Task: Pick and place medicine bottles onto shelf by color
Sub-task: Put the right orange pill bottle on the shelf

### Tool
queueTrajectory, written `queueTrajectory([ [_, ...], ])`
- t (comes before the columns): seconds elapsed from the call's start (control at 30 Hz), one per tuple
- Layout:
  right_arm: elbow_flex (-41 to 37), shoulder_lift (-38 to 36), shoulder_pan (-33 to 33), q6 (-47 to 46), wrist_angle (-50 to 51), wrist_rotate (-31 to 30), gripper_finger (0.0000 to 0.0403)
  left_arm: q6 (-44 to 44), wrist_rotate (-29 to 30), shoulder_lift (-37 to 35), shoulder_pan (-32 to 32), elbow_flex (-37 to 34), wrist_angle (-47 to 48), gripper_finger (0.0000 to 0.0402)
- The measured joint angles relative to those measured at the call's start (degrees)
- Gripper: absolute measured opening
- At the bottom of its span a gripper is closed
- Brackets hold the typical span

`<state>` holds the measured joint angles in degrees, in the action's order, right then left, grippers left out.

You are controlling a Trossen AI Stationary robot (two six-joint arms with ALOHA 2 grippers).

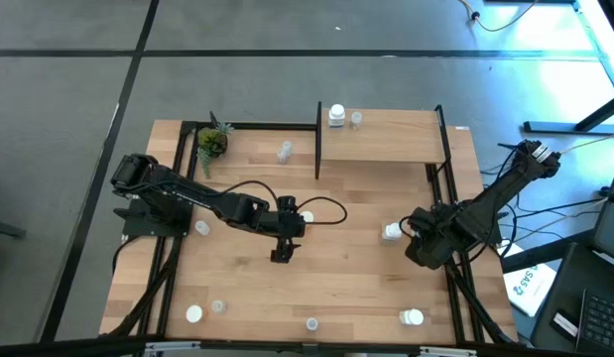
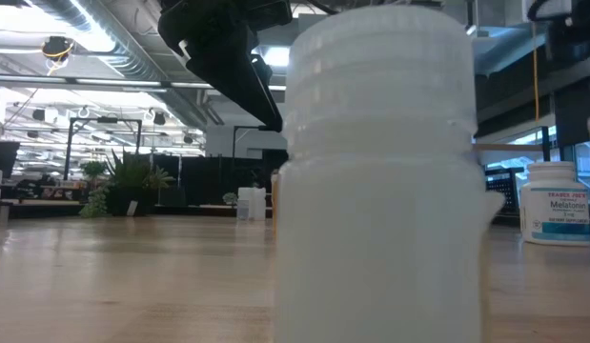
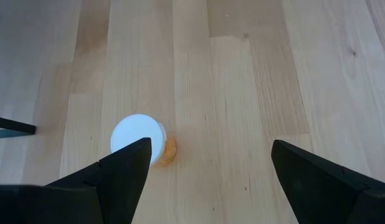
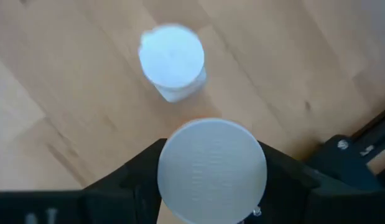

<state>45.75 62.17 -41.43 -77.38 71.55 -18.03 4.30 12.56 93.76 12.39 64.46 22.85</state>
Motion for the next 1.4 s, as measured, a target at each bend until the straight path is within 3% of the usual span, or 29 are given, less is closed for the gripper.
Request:
queueTrajectory([
  [0.27, 10.0, 0.0, 3.4, 0.2, 9.3, -2.2, 0.0208, 0.0, 0.0, 0.0, 0.0, 0.0, 0.0, 0.0327],
  [0.43, 16.5, 0.0, 8.4, 5.8, 12.9, -4.7, 0.0208, 0.0, 0.0, 0.0, 0.0, 0.0, 0.0, 0.0327],
  [0.6, 22.5, 0.0, 15.7, 13.4, 12.8, -8.7, 0.0209, 0.0, 0.6, 0.0, 0.0, 0.0, -3.9, 0.0327],
  [0.8, 28.6, 0.0, 28.7, 23.9, 12.1, -9.1, 0.0209, -1.7, 4.6, 0.0, 0.0, 0.0, -10.7, 0.0327],
  [1.1, 32.4, 1.4, 51.6, 48.1, -0.1, 3.6, 0.0210, -1.9, 5.3, -3.9, 0.2, 0.0, -12.3, 0.0327],
  [1.4, 32.4, 10.2, 69.0, 63.6, -7.8, 13.9, 0.0210, -2.0, 6.0, -9.9, 0.8, 0.1, -11.5, 0.0327],
])
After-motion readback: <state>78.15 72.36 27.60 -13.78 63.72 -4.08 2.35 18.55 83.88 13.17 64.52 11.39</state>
